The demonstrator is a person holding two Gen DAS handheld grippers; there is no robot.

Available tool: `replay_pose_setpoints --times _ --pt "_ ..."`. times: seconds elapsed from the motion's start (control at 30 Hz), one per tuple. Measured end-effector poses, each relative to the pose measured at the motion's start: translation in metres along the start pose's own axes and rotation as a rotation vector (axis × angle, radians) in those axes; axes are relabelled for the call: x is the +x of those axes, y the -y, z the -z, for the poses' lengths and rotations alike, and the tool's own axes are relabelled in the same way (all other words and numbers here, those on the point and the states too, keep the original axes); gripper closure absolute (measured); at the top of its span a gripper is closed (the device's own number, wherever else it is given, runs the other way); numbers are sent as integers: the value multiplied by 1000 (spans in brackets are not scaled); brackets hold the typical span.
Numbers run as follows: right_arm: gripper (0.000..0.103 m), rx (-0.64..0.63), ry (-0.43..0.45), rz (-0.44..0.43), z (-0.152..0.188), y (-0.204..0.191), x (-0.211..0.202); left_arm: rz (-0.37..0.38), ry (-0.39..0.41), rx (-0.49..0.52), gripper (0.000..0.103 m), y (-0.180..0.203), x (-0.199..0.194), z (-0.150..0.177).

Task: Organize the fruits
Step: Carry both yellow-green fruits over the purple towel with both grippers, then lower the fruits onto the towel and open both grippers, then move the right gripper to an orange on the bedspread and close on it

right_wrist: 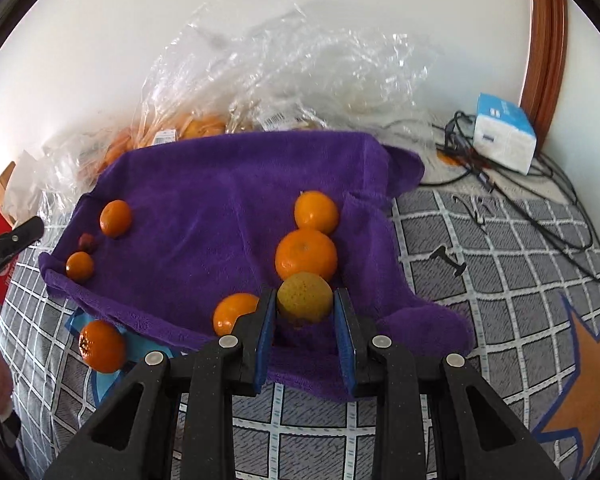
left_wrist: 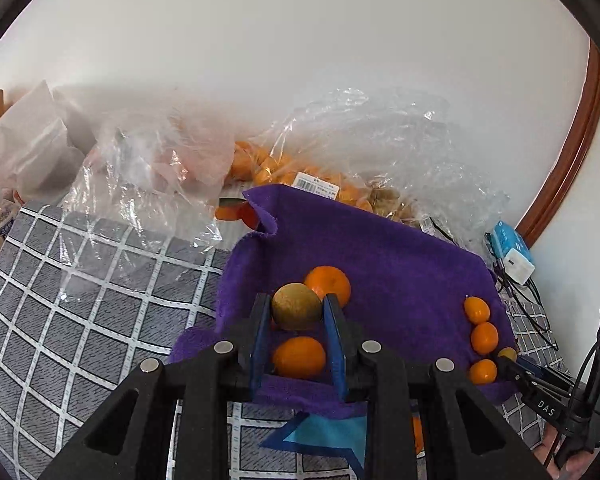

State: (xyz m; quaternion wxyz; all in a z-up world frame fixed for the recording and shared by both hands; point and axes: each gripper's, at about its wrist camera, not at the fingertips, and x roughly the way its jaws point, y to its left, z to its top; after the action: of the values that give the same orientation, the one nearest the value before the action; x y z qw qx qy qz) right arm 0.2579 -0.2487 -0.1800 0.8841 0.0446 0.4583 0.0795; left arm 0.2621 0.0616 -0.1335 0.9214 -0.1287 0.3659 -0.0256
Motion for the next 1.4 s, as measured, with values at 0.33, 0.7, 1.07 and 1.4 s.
replay_pose_setpoints --times 0.33,0.7,1.07,1.4 --pt "74 -28 10 -16 3 -1 2 -37 -108 58 78 17 43 -2" --pt "52 -50 61 -44 5 -5 -8 -49 -179 82 78 21 64 0" --pt "52 -6 105 -19 6 -3 -30 -44 -139 73 63 18 35 -2" --pt "52 -27 112 -30 33 -29 -62 -25 -58 47 51 -4 -24 2"
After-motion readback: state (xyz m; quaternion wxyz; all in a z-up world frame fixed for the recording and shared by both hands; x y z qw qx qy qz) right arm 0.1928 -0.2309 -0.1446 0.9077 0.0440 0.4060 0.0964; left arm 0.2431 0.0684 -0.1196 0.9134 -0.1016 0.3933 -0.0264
